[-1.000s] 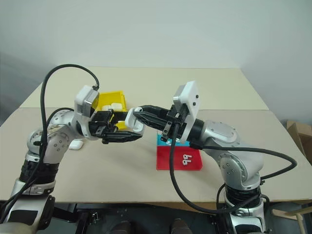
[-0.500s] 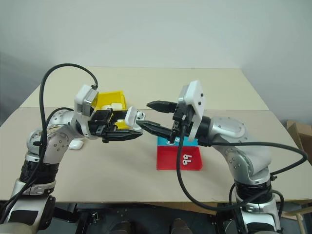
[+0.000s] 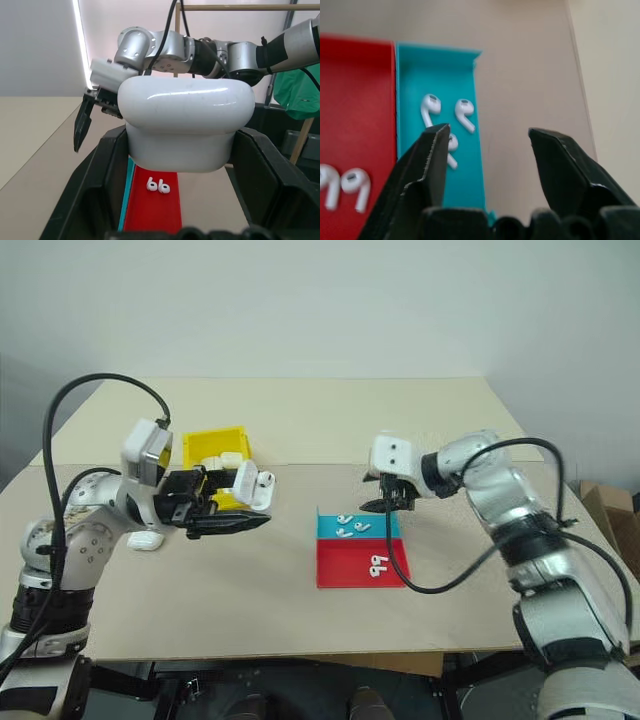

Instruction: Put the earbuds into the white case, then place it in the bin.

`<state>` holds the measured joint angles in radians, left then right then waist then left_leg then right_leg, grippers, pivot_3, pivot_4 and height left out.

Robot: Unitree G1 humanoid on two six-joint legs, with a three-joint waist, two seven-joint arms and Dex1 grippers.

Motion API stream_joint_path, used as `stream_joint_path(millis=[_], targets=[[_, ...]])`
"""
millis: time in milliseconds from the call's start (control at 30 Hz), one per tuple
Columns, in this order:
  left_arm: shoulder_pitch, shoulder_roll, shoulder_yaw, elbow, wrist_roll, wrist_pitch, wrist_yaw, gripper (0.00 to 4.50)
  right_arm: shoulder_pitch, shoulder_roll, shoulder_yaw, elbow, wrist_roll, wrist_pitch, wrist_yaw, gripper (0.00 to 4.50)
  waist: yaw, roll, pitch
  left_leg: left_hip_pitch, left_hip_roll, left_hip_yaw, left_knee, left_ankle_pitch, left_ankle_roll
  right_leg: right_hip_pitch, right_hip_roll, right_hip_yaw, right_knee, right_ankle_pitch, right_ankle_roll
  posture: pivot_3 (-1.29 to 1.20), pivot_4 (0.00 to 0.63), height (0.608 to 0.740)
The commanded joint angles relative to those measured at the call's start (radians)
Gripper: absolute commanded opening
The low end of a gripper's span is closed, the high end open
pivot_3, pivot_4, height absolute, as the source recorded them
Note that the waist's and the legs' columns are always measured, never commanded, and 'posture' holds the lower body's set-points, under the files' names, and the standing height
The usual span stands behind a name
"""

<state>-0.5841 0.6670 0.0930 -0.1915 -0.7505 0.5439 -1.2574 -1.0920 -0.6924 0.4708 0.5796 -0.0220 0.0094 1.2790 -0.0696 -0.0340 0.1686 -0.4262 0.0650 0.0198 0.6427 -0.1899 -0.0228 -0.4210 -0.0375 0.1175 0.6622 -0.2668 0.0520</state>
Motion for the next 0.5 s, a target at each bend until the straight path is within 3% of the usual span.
stream_joint_path(millis=[33,167,500], targets=[[0.026,0.022,0.055,-0.07,-0.035,0.003,0.029,2.78,-0.084,0.041,0.054,0.186,-0.127,-0.229,0.024,2.04,0.0,0.0,0.0,0.0,0.0,0.0,0.0,0.0,0.0,0.0,0.0,0.0,0.0,0.0,0.0,0.0,0.15,0.74],[0.058,0.041,0.081,-0.105,-0.051,0.011,0.053,2.78,-0.135,0.098,0.093,0.355,-0.221,-0.384,0.029,2.04,0.0,0.0,0.0,0.0,0.0,0.0,0.0,0.0,0.0,0.0,0.0,0.0,0.001,0.0,0.0,0.0,0.15,0.74],[0.099,0.072,0.113,-0.158,-0.083,0.023,0.097,2.78,-0.178,0.199,0.081,0.537,-0.328,-0.493,-0.043,2.04,0.0,0.0,0.0,0.001,0.0,-0.001,0.0,0.0,0.0,0.001,-0.001,-0.001,0.002,0.001,-0.001,0.0,0.15,0.74]])
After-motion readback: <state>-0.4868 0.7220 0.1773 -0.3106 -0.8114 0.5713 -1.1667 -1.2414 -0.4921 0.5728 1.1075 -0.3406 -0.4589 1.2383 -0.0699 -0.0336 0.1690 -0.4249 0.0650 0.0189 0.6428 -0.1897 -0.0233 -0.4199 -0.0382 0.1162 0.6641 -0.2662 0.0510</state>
